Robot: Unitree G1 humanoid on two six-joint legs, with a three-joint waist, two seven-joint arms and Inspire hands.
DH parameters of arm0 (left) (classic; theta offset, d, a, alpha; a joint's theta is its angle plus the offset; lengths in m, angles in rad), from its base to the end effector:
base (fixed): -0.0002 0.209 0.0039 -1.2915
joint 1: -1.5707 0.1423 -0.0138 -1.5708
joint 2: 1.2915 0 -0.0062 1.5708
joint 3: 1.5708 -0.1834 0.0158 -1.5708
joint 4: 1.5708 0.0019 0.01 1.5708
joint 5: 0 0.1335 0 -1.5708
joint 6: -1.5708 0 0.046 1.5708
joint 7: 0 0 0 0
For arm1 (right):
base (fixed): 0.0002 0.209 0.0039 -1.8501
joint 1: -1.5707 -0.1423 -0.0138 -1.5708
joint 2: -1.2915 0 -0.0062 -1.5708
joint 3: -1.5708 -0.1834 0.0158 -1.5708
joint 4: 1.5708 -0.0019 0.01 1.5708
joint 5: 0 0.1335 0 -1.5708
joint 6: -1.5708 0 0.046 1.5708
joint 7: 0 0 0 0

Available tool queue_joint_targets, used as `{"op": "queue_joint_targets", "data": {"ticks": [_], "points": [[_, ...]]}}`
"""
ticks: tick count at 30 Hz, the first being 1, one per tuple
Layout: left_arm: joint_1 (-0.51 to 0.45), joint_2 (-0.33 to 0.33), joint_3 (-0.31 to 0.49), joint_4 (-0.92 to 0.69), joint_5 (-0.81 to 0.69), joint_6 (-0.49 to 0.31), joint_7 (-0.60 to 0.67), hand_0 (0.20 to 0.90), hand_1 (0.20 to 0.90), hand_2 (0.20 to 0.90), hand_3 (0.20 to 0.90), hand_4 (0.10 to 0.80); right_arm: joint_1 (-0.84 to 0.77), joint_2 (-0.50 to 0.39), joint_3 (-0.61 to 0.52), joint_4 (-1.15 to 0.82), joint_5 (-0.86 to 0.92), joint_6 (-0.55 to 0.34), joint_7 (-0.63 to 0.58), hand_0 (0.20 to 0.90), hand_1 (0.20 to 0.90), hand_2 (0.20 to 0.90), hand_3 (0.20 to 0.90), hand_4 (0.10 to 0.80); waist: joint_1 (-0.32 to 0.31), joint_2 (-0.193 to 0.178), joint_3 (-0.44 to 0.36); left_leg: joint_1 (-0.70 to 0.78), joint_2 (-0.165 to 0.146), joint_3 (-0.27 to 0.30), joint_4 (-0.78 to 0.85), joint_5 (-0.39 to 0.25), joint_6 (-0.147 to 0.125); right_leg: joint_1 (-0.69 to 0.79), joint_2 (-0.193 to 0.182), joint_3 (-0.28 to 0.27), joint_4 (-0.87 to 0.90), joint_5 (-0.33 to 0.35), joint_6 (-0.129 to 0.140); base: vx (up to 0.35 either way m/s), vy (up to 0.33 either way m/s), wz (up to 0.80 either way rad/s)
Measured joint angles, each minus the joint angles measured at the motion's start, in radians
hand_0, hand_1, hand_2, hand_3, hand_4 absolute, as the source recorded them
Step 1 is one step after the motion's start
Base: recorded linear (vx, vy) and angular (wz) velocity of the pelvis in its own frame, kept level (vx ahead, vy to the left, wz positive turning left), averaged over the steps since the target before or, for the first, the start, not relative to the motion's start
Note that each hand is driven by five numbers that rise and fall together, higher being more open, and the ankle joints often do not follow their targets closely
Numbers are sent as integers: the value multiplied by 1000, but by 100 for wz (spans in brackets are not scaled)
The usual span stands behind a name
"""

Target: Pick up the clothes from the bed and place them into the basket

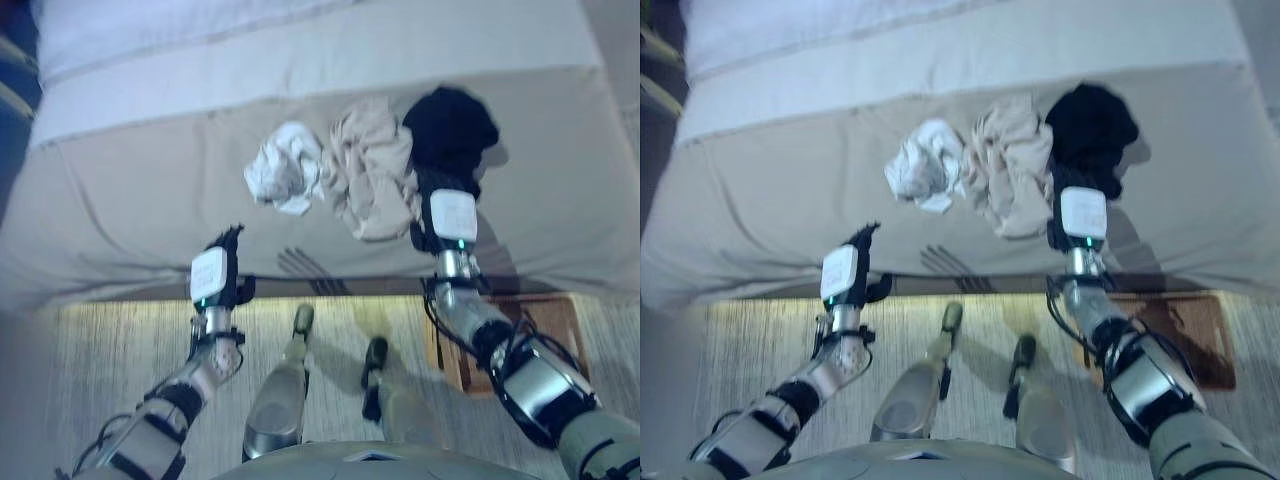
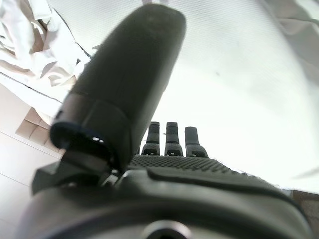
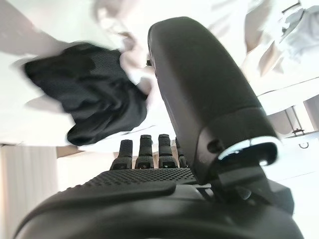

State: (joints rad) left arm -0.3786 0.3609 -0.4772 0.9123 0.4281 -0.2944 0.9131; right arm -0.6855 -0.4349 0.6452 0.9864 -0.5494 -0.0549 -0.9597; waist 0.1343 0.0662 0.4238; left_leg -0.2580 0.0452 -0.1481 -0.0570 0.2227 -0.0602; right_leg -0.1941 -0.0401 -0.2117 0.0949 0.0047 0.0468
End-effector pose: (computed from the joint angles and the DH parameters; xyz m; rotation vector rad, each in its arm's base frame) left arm 0.2320 0.1851 -0.0238 0.9726 -0.1749 0.3025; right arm 0.2966 -0.1924 0.0345 -1.3457 -0.3969 -0.3693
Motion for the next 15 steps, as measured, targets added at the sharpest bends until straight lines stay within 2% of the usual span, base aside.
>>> {"op": "queue_joint_targets", "data": {"ticks": [8, 15], "points": [[-83, 3, -1, -39, -33, -13, 25, 900, 900, 900, 900, 800, -94, 13, 0, 0, 1, 37, 5, 900, 900, 900, 900, 800, 3, -4, 58, -55, -29, -1, -1, 12, 16, -85, -35, 2, 69, -25, 7, -75, 60, 3], [-91, 0, -8, -42, -37, -12, 25, 900, 900, 900, 900, 800, -186, 13, 0, 0, 2, 48, 15, 900, 900, 900, 900, 800, 14, -4, 59, -70, -37, -4, -7, 13, 16, -101, -44, -1, 71, -29, 13, -25, 41, 2]]}}
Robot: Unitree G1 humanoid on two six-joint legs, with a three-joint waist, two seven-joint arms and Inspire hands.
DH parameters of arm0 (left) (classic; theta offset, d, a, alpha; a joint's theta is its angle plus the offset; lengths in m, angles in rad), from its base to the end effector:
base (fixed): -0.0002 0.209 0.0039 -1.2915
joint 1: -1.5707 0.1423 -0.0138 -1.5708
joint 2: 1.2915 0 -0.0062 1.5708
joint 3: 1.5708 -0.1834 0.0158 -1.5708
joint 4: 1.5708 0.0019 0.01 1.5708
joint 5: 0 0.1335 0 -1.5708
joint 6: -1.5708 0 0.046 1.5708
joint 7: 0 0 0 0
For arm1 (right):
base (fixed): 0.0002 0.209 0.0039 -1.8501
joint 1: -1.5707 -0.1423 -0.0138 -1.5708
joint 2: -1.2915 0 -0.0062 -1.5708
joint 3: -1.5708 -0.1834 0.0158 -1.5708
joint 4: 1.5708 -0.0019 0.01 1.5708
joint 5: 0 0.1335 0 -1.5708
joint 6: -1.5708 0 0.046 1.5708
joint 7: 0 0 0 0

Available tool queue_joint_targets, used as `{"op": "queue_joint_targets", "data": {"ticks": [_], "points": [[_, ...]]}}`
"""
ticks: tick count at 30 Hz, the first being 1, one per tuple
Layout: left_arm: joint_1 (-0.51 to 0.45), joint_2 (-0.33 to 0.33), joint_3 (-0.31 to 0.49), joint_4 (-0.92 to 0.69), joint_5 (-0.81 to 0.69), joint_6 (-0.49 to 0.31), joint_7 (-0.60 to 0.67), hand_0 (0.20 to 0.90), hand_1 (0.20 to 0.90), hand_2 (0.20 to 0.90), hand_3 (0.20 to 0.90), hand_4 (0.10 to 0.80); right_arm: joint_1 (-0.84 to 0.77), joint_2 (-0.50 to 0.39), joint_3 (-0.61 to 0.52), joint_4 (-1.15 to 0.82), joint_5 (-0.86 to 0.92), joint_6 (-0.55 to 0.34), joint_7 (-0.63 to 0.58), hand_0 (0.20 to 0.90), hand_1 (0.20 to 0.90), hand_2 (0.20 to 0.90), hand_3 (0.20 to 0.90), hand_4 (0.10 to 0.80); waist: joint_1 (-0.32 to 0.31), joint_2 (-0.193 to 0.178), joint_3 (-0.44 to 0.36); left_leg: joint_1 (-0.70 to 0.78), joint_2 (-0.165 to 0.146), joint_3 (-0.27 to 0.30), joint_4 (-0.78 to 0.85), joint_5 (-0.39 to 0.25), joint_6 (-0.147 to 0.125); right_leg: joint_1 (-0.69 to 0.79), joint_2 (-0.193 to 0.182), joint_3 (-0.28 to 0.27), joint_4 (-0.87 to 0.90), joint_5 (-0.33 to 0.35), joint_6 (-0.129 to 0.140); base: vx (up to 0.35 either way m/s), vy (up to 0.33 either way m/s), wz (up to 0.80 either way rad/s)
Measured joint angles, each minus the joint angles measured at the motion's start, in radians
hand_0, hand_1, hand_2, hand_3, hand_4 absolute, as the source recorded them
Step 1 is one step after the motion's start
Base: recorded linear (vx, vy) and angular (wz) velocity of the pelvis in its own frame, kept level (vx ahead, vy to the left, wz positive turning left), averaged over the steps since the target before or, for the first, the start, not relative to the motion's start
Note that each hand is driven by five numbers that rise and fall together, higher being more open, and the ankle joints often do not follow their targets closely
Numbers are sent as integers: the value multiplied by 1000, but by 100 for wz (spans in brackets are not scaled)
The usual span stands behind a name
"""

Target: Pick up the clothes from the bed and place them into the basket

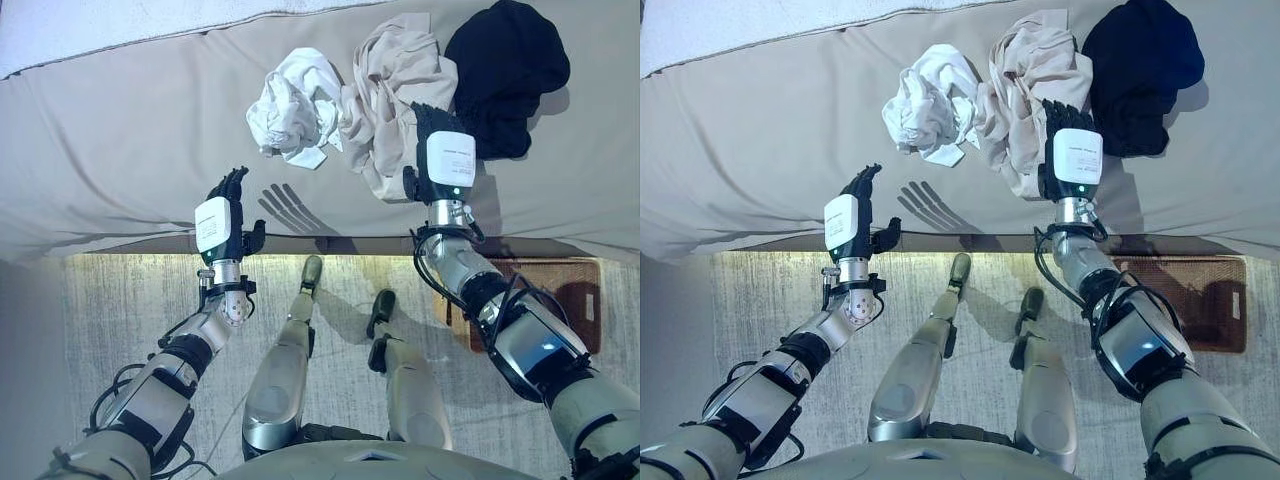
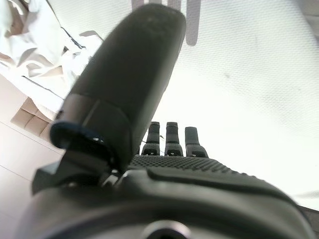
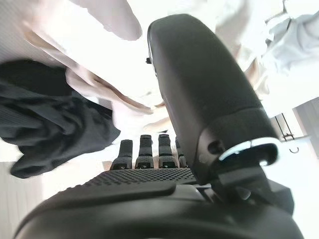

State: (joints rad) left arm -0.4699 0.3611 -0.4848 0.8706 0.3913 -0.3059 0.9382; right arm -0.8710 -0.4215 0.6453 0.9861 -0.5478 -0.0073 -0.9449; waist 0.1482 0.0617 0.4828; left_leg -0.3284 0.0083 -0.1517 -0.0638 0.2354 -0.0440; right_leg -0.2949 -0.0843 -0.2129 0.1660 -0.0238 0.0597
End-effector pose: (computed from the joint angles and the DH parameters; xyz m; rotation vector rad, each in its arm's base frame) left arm 0.2584 0.1736 0.0026 0.8980 -0.3065 0.3502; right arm 0.3325 -0.1741 0.0885 -1.3242 -0.5400 -0.4589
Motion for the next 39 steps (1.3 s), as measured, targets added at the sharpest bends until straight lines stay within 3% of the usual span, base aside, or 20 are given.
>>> {"op": "queue_joint_targets", "data": {"ticks": [7, 13, 18, 24, 31, 39], "points": [[-2, -5, -4, -26, -19, 0, 0, 900, 900, 900, 900, 800, -95, -8, 34, 0, -3, 39, 18, 900, 900, 900, 900, 800, 15, 0, 0, -20, -8, -18, 7, 0, 0, -9, -8, -20, 1, -5, 7, 8, 30, 8], [2, 14, -27, -111, -36, -2, 9, 900, 900, 900, 900, 800, -233, -8, 60, 78, 6, 173, 31, 900, 900, 900, 900, 800, 74, 1, 33, -33, -13, -24, 15, 2, -3, -24, -15, -25, 19, -12, 16, 3, -3, 2], [6, 29, -31, -158, -33, -16, 38, 900, 900, 900, 900, 800, -316, -18, 87, 167, 59, 229, 165, 900, 900, 900, 900, 800, 100, 2, 38, -60, -23, -50, 25, 4, -7, -50, -27, -49, 54, -31, 18, 40, -28, 16], [0, 98, -30, -226, -13, -32, 78, 900, 900, 900, 900, 800, -341, -21, 119, 193, 100, 286, 302, 900, 900, 900, 900, 800, 122, 2, 38, -114, -33, -54, 35, 6, -9, -110, -41, -52, 84, -39, 21, 41, 0, 3], [-23, 108, -28, -242, 3, -90, 101, 900, 900, 900, 900, 800, -382, -25, 138, 220, 138, 352, 440, 900, 900, 900, 900, 800, 122, 2, 38, -185, -38, -71, 57, 11, -15, -173, -46, -67, 106, -39, 21, 23, -4, 5], [-21, 121, -28, -306, 2, -127, 101, 900, 900, 900, 900, 800, -468, -29, 157, 224, 133, 392, 556, 900, 900, 900, 900, 800, 119, 2, 38, -235, -36, -55, 61, 15, -21, -261, -52, -46, 173, -47, 20, -8, 3, -7]]}}
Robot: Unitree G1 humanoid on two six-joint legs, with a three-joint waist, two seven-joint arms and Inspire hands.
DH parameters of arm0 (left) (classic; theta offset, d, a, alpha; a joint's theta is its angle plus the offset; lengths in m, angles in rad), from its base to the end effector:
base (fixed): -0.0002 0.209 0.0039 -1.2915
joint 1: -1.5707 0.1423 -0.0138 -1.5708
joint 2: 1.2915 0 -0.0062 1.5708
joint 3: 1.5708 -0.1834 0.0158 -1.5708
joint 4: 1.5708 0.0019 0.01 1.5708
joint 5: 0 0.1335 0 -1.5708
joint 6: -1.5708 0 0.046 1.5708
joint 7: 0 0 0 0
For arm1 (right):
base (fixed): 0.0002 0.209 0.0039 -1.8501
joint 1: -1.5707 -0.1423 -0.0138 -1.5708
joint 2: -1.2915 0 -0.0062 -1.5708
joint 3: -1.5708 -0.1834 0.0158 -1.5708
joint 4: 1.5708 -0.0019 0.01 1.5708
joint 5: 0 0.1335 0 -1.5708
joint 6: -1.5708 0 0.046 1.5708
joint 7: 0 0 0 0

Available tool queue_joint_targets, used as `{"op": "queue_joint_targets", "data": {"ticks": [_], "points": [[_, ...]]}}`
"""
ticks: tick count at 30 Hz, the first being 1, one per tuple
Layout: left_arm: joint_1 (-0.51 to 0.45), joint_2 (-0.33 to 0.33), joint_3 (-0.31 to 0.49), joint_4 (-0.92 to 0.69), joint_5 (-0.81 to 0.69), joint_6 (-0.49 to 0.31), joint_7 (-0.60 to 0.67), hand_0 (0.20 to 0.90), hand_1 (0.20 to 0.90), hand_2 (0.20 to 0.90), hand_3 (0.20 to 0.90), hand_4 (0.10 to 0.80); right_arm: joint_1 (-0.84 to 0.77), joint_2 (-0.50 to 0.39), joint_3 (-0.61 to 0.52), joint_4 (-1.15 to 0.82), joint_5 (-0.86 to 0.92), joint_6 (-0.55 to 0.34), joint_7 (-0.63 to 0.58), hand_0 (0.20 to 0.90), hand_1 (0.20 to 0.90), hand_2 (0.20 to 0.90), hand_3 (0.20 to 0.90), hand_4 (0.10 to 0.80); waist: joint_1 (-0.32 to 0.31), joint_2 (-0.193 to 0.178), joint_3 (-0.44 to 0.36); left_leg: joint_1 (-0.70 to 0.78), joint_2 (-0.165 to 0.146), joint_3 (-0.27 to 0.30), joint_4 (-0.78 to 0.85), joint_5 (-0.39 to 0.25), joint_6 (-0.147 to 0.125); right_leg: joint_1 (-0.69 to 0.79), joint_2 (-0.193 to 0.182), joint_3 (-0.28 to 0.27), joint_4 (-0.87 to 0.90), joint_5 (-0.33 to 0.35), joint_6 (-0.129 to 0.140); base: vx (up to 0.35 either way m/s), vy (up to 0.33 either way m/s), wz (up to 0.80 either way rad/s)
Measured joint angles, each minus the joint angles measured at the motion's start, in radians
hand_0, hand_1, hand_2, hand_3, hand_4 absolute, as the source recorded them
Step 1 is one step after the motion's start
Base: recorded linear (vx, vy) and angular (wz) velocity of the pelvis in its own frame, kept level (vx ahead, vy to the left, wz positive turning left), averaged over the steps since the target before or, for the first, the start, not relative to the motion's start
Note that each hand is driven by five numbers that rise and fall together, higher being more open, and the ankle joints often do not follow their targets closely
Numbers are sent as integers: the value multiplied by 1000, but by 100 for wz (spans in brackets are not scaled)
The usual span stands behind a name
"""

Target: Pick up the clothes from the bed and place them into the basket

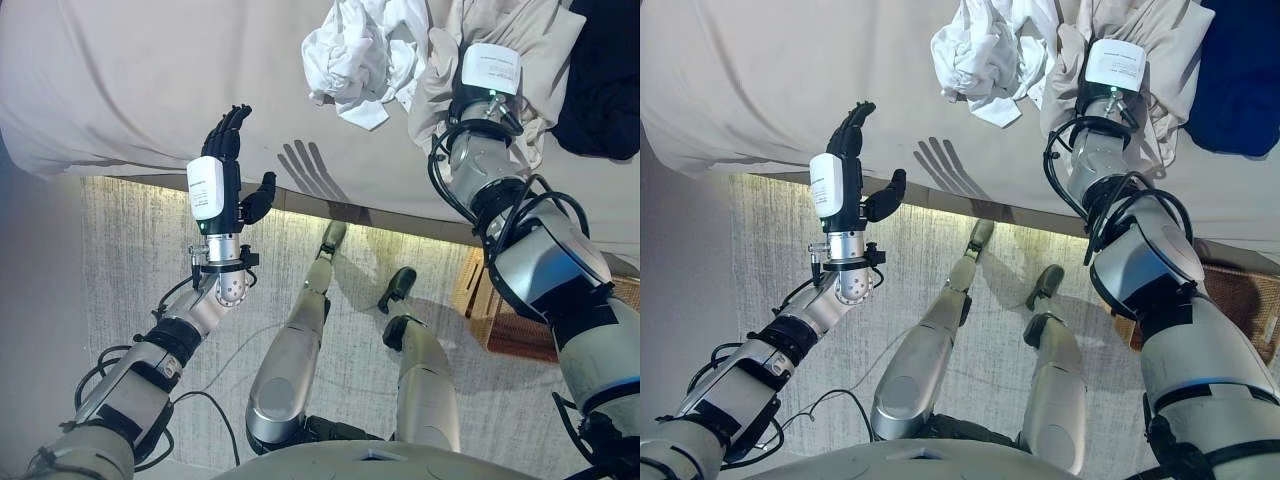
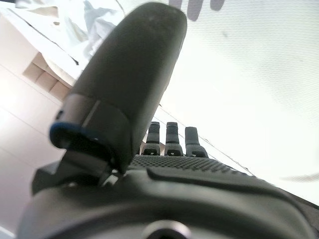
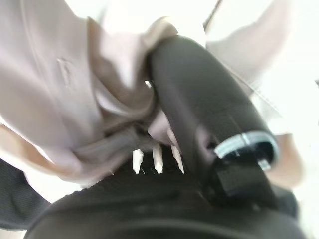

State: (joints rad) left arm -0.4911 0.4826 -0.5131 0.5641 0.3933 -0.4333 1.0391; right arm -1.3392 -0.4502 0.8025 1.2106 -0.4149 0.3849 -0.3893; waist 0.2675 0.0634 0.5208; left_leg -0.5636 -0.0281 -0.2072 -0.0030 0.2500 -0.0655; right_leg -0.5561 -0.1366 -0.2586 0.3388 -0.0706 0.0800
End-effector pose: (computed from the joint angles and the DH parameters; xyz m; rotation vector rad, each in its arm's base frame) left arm 0.2698 0.1659 0.0564 0.7178 -0.7251 0.3550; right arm 0.3745 -0.1820 0.2170 -1.5369 -0.0485 -0.5200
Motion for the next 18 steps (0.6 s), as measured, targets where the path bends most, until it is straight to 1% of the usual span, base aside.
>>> {"op": "queue_joint_targets", "data": {"ticks": [3, 7, 8, 9, 11, 13, 18], "points": [[-6, 1, 0, -2, 0, -13, 0, 900, 900, 900, 900, 800, -35, 0, 9, 1, -41, 33, 34, 900, 900, 900, 900, 800, 0, 0, 0, -27, 4, 2, 2, 5, -7, -38, 0, 2, 23, -1, 0, -39, 9, -5], [1, 11, 1, -13, -1, -29, 0, 900, 900, 900, 900, 800, -84, -2, 54, 5, -101, 88, 97, 900, 900, 900, 900, 800, 1, 0, 0, -62, 1, 2, 17, 7, -9, -89, -7, 5, 72, -16, -20, -48, 13, 2], [1, 14, 1, -18, -1, -29, 0, 900, 900, 900, 900, 800, -90, -3, 59, 5, -105, 94, 105, 754, 754, 754, 730, 630, 1, 0, 0, -68, 2, 2, 17, 8, -10, -98, -7, 6, 80, -17, -20, -38, 6, 1], [1, 19, 1, -27, -2, -29, -1, 900, 900, 900, 900, 800, -99, -4, 66, 5, -113, 99, 112, 300, 300, 300, 200, 100, 2, 0, 0, -77, 4, 2, 18, 10, -13, -109, -7, 7, 88, -19, -22, -37, 6, 1], [8, 23, 1, -34, -6, -29, -4, 900, 900, 900, 900, 800, -108, -14, 79, 3, -111, 91, 112, 300, 300, 300, 200, 100, 3, 0, 0, -83, 5, 1, 20, 11, -15, -123, -8, 6, 106, -25, -31, -33, 9, 3], [10, 31, 1, -42, -17, -30, -4, 900, 900, 900, 900, 800, -119, -27, 78, 0, -91, 71, 110, 300, 300, 300, 200, 100, 2, 0, 0, -91, 5, -1, 35, 10, -13, -128, -8, 6, 117, -28, -33, 0, 0, 0], [16, 47, 8, -48, -43, -30, -9, 900, 900, 900, 900, 800, -132, -89, 75, -6, -29, -11, 103, 300, 300, 300, 200, 100, 0, 0, 0, -107, 8, 1, 50, 9, -13, -146, -5, 9, 134, -31, -36, -12, 6, -1]]}}
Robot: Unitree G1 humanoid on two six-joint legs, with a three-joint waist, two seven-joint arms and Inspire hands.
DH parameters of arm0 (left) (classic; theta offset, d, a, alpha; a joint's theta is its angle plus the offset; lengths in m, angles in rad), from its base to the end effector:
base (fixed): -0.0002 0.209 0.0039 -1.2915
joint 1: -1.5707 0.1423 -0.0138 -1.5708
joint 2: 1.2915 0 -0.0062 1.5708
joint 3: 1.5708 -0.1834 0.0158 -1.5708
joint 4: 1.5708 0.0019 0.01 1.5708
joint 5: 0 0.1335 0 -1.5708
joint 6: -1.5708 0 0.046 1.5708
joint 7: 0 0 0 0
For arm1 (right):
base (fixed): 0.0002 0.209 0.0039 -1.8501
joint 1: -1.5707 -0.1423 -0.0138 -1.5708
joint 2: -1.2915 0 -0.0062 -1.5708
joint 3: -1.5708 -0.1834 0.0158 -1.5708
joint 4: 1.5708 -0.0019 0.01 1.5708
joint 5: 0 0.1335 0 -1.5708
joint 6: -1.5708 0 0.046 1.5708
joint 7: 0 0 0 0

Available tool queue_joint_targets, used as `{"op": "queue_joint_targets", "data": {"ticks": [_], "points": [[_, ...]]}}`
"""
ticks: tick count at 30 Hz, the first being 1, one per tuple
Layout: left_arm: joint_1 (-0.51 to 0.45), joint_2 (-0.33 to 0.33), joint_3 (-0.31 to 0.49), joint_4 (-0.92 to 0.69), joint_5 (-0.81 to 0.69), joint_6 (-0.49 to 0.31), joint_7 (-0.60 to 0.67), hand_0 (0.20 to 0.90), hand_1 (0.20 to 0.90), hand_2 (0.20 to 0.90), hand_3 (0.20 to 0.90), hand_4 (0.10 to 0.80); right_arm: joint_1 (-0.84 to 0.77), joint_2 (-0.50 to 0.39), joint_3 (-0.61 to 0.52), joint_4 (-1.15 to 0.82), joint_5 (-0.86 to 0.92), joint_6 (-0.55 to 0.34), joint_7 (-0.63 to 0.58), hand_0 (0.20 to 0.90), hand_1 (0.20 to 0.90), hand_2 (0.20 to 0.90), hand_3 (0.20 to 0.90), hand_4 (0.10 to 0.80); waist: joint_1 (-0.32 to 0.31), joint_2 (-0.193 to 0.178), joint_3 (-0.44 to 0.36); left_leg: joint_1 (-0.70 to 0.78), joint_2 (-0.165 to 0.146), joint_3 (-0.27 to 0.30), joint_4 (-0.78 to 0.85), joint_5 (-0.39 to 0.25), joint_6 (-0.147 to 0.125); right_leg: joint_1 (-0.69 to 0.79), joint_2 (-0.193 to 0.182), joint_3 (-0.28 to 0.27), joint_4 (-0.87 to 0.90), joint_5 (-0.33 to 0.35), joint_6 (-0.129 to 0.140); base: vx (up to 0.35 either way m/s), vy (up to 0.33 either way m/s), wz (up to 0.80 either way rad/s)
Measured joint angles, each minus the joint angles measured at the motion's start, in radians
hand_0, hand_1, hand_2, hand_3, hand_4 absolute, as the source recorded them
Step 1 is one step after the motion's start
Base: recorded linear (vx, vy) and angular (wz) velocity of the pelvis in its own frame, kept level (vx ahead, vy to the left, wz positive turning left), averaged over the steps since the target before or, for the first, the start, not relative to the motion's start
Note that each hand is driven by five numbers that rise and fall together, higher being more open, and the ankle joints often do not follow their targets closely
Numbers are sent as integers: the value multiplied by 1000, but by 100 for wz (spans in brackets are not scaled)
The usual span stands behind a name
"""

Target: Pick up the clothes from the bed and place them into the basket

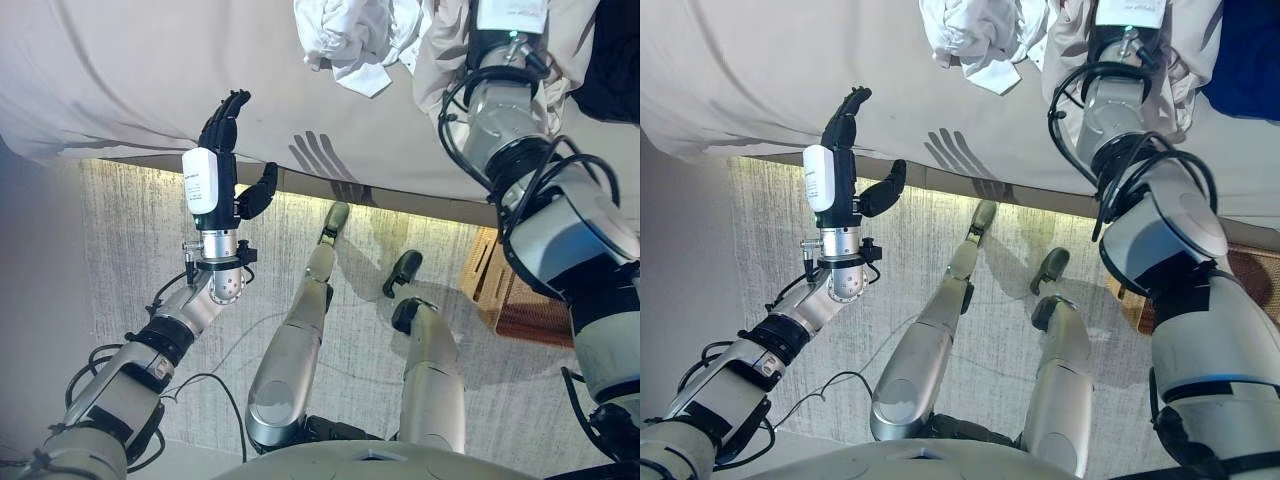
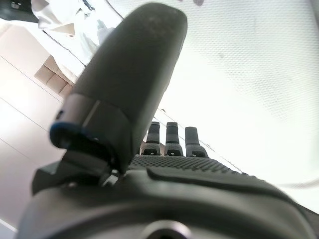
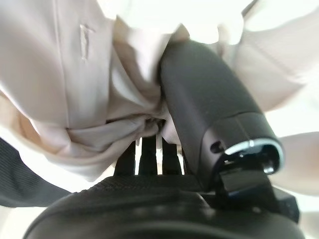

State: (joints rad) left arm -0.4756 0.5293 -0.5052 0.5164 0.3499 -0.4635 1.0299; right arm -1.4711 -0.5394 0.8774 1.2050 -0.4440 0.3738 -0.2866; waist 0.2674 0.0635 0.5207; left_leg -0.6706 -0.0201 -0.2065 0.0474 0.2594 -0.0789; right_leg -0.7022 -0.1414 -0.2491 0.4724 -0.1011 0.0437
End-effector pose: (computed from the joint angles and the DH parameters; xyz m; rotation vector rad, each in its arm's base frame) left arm 0.2673 0.1746 0.0639 0.6843 -0.7488 0.3565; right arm 0.3730 -0.1950 0.2708 -1.6129 -0.0829 -0.5734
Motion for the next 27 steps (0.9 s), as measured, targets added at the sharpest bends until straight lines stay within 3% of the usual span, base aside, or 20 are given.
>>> {"op": "queue_joint_targets", "data": {"ticks": [11, 20, 27], "points": [[-5, 28, -1, 0, -10, 0, 0, 900, 900, 900, 900, 800, 32, -33, -1, -1, 42, -87, -44, 300, 300, 300, 200, 100, -16, -1, 1, 12, 1, 20, 33, 1, 2, 20, 7, 21, -5, 1, 0, -11, 2, -4], [-15, 84, 0, 0, -48, 3, -16, 900, 900, 900, 900, 800, 102, -38, -12, -17, 91, -138, -103, 300, 300, 300, 200, 100, -45, -1, 2, 131, 1, 46, 33, -23, 17, 141, 11, 45, -36, 3, -2, -7, -1, -6], [-5, 81, -1, 1, -77, 23, -63, 900, 900, 900, 900, 800, 128, -61, -79, -37, 150, -211, -130, 300, 300, 300, 200, 100, -61, 1, 2, 224, 1, 63, 12, -34, 29, 223, 10, 62, -56, 3, -4, -7, 13, -5]]}}
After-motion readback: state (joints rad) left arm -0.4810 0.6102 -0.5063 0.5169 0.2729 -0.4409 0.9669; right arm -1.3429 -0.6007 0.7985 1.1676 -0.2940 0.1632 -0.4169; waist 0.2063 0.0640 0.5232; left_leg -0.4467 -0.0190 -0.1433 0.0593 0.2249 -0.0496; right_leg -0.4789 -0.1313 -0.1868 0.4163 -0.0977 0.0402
